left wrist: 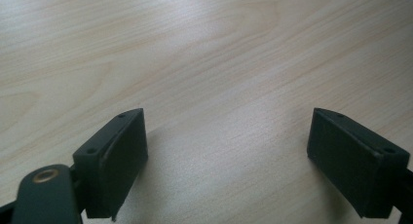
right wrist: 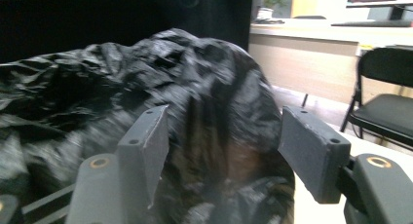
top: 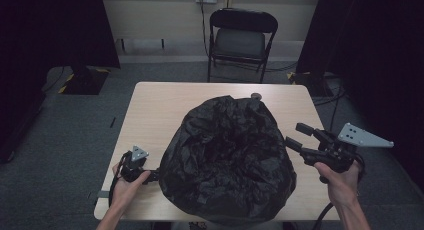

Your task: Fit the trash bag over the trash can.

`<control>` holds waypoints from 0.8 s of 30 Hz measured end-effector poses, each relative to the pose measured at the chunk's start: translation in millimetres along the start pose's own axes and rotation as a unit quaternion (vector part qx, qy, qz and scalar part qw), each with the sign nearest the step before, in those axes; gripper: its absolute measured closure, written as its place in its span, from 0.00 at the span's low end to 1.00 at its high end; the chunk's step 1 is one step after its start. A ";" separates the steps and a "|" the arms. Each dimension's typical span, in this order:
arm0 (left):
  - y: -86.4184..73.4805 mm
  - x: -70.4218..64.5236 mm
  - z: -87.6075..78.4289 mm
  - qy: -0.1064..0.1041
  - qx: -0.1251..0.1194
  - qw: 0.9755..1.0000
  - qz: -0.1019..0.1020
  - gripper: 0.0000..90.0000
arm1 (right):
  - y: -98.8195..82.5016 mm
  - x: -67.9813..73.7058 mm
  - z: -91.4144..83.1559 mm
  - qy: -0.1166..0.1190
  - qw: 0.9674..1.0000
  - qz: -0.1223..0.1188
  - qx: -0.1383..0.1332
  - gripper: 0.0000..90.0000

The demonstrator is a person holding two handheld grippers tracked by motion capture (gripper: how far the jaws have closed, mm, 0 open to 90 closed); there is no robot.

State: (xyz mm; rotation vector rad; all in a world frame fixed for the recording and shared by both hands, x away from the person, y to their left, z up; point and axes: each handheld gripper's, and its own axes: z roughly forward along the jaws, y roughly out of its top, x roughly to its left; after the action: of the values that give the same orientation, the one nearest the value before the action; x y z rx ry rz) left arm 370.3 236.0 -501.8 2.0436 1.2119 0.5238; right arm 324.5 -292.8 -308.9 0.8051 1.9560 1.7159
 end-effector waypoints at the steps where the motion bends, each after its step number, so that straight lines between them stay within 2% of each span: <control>1: 0.1 -0.1 0.0 0.001 0.001 1.000 0.000 0.16 | 3.2 1.7 0.9 0.004 1.000 -0.005 0.002 0.41; 4: 0.2 -0.1 0.2 0.000 0.000 1.000 0.000 0.15 | 13.0 5.4 2.2 0.016 1.000 -0.014 0.002 0.47; 9: 0.5 -0.1 0.6 0.000 0.000 1.000 0.000 0.15 | 34.9 9.0 1.0 0.030 0.999 -0.028 -0.017 0.55; 16: 1.1 -0.7 1.5 0.002 0.000 1.000 -0.001 0.14 | 63.4 30.9 25.4 0.068 0.995 -0.068 0.012 0.60; 20: 1.1 -0.7 1.5 0.002 0.000 1.000 -0.001 0.14 | 73.3 39.0 40.6 0.082 0.993 -0.078 0.031 0.60; 24: 1.1 -0.7 1.5 0.002 0.001 1.000 -0.001 0.14 | 84.7 44.0 53.2 0.082 0.993 -0.074 0.032 0.51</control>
State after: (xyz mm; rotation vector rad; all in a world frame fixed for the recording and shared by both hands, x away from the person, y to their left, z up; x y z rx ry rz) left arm 371.6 234.5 -502.0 2.0426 1.2173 0.5258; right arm 338.9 -217.8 -230.8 0.5409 2.1314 1.6853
